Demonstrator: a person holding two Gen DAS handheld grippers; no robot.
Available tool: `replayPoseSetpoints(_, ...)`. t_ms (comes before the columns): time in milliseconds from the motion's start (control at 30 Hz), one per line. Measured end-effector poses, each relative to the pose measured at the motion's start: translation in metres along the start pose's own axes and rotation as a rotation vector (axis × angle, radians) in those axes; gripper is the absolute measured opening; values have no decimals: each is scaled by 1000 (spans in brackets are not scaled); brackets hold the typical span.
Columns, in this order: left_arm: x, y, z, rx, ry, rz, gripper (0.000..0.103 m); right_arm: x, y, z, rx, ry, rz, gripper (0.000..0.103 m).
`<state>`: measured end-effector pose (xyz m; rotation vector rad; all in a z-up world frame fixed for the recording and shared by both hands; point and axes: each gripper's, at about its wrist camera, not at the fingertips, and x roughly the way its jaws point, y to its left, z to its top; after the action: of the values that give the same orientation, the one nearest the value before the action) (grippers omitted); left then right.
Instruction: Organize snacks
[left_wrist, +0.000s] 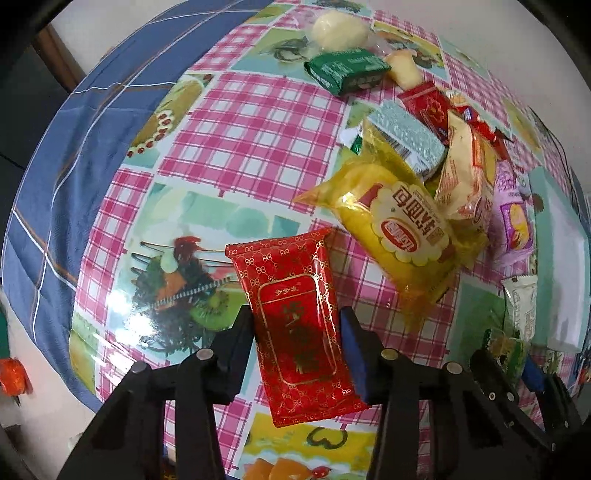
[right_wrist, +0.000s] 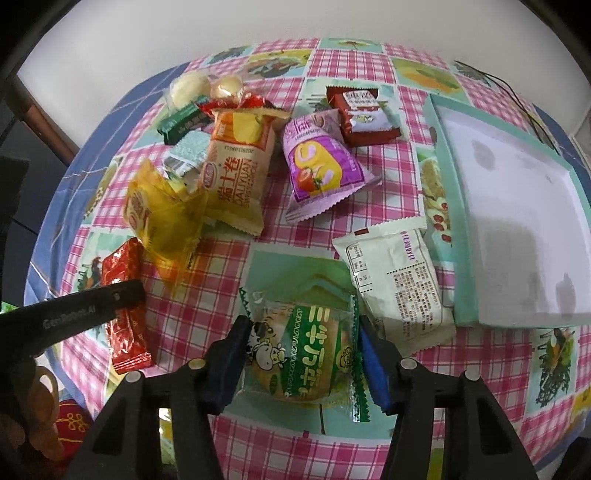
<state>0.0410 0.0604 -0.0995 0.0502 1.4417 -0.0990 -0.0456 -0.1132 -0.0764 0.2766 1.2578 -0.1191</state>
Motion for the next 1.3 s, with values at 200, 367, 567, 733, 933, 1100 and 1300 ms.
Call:
replayPoseSetpoints(200,-29,8,3,-23,-54,-22,48,-30,-7,-1,11,-49,29,59)
replayPoseSetpoints(367,-65,6,4,-22,-124,-50,48,-52,-14,4,37,-92,56,59)
replayPoseSetpoints(567,-98,-39,4,36,-220,-97,48,-65,-30,19,82,-145,32,59)
replayPoseSetpoints(733,-101,-88,9,110,-246,-129,48,-72,-66,34,153,-187,-53,60)
replayPoseSetpoints(933,-98,-151,15,213,-252,-177,48,-75,-116,47,262,-205,-115,60)
replayPoseSetpoints(1100,-94,-202,21,290,-265,-210,48,-75,-147,53,344,-218,-137,60)
replayPoseSetpoints(1300,-82,-243,31,342,-274,-235,48,-71,-183,61,418,-218,-189,60)
